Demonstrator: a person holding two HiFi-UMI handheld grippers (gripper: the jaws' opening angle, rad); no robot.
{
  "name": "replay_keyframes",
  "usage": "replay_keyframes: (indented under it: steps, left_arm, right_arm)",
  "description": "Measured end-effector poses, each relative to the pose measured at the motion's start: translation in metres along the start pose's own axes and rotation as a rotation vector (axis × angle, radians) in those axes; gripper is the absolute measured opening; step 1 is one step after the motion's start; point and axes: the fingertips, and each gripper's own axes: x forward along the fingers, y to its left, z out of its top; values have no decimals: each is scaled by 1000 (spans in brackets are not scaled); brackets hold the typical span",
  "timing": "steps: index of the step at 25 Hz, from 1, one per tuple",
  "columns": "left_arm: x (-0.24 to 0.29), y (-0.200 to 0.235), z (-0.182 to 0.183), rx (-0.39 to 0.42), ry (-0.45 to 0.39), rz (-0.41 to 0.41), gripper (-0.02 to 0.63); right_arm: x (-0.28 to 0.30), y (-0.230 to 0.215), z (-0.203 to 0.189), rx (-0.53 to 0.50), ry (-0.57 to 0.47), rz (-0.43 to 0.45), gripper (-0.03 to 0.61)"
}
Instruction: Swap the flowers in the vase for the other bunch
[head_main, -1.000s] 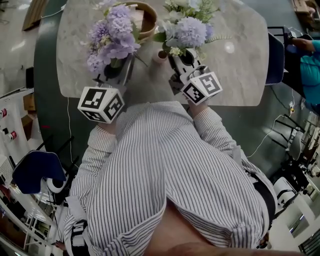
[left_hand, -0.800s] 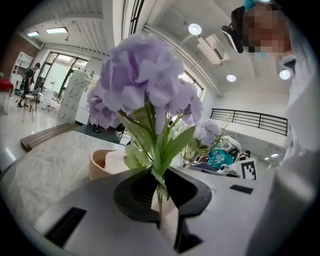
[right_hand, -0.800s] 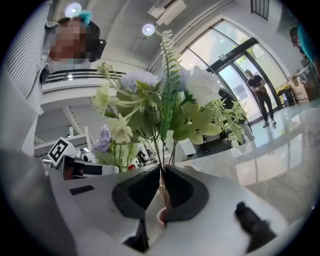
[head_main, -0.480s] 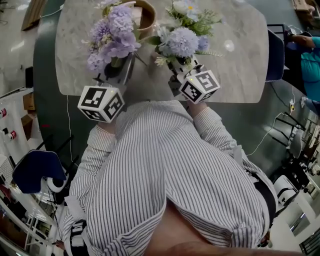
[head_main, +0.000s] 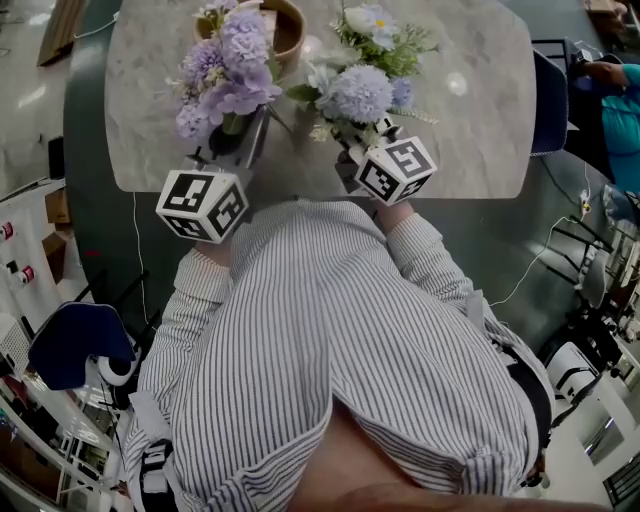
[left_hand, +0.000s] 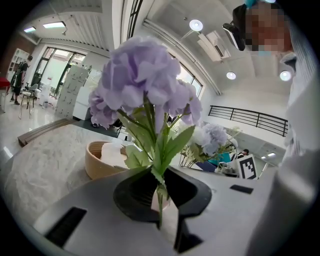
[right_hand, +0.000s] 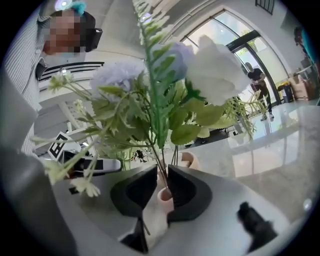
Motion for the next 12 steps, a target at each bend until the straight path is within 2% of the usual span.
replay_keyframes:
  steps: [3, 12]
  left_arm:
    - [0, 0, 0, -3, 9, -3, 49]
    - [6, 1, -6, -11, 24, -8, 49]
  right_arm:
    - [1, 3, 1, 2, 7, 11, 69]
    - [-2, 2, -1, 14, 5, 22, 69]
